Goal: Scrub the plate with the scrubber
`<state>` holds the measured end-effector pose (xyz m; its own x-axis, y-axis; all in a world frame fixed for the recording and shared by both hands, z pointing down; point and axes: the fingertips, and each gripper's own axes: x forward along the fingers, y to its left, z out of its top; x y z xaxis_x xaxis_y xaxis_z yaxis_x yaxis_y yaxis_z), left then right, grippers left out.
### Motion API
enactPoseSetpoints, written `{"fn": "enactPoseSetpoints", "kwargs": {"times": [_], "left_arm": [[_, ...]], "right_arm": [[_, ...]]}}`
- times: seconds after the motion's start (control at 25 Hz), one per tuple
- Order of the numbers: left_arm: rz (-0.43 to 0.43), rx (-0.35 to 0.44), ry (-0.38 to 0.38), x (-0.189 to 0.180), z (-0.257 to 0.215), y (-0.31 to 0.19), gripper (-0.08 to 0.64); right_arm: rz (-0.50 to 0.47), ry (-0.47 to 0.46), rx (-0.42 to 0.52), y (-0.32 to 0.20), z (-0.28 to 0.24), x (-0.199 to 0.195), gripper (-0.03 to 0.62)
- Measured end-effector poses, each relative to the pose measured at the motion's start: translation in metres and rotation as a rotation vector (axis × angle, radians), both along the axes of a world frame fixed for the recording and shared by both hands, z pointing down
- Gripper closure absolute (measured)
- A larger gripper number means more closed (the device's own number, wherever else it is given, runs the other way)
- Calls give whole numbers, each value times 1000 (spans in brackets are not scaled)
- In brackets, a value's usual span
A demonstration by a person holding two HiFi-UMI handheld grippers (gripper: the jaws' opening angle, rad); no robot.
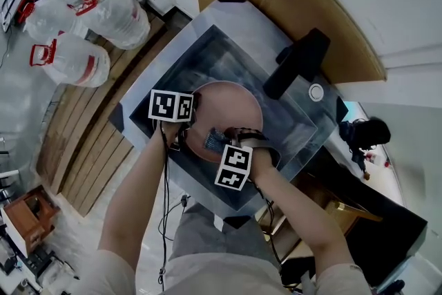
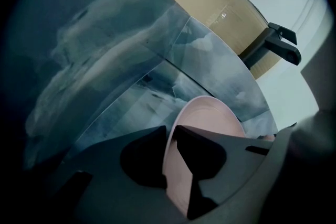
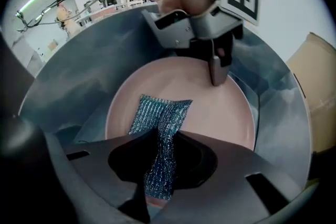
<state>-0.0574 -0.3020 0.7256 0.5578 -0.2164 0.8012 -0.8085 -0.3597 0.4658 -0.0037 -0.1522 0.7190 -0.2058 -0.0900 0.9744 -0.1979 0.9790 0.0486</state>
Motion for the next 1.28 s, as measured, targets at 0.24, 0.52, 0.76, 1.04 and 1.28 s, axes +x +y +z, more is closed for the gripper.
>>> {"fn": "enactPoseSetpoints", "kwargs": {"times": [0.24, 0.52, 0.76, 1.04, 1.28], "left_arm": [[-7, 0, 5, -1, 0, -1, 485], [-13, -4, 10, -1, 0, 0, 485], [2, 13, -8, 0, 0, 0, 483], [0, 27, -26, 0, 0, 1, 482], [-8, 63, -55, 0, -1, 2, 476]], "right_arm": [[2, -100, 16, -21, 2, -50, 485], [17, -86, -2, -79, 4, -34, 482], [168, 38, 95, -129, 5, 35, 485], [223, 131, 28, -75, 4, 75, 489], [277, -3, -21, -24, 0, 41, 489]]}}
